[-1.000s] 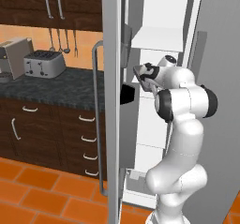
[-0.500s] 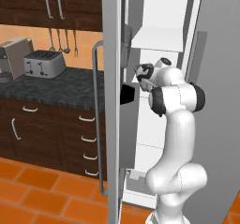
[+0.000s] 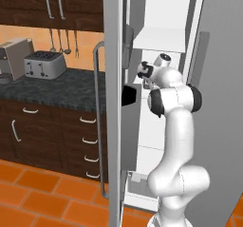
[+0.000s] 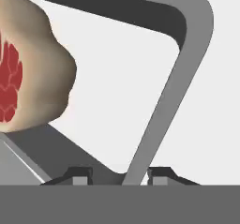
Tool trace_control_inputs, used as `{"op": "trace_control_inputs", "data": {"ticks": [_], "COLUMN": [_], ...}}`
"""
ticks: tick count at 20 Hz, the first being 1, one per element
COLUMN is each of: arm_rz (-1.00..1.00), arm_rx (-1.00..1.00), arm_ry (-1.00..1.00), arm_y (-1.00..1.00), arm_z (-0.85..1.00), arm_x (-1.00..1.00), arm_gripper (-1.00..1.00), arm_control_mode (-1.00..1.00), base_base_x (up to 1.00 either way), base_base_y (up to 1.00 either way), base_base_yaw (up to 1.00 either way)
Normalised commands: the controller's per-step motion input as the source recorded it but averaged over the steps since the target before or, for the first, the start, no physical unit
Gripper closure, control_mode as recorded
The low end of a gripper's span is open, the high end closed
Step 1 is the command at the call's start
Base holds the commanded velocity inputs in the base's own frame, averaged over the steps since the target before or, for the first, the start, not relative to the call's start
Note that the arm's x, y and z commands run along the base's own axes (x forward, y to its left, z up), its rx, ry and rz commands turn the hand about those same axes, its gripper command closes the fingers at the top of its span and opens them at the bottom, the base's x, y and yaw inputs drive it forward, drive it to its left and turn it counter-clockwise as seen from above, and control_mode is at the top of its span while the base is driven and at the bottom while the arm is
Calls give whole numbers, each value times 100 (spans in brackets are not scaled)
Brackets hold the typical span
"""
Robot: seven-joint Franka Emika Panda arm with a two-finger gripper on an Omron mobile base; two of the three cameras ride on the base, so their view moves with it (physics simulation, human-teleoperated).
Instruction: Take the meat container that has the steak and place it on the second highest rack of the freezer. Then take the vegetable container that has the carrot and broccoli and place it on the highest rack of the freezer.
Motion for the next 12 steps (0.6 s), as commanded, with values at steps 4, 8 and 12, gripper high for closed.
{"op": "trace_control_inputs", "data": {"ticks": [4,8,12], "arm_rz": [0,0,3], "arm_rx": [-4,-10,-14], "arm_ry": [-21,-6,-5], "arm_y": [3,28,56], "arm_z": [-5,-17,-17], "arm_x": [-91,-100,-100], "arm_gripper": [-100,-100,-100], "arm_control_mode": [-100,-100,-100], "base_base_x": [0,0,0], "base_base_y": [0,0,0], "base_base_yaw": [0,0,0]}}
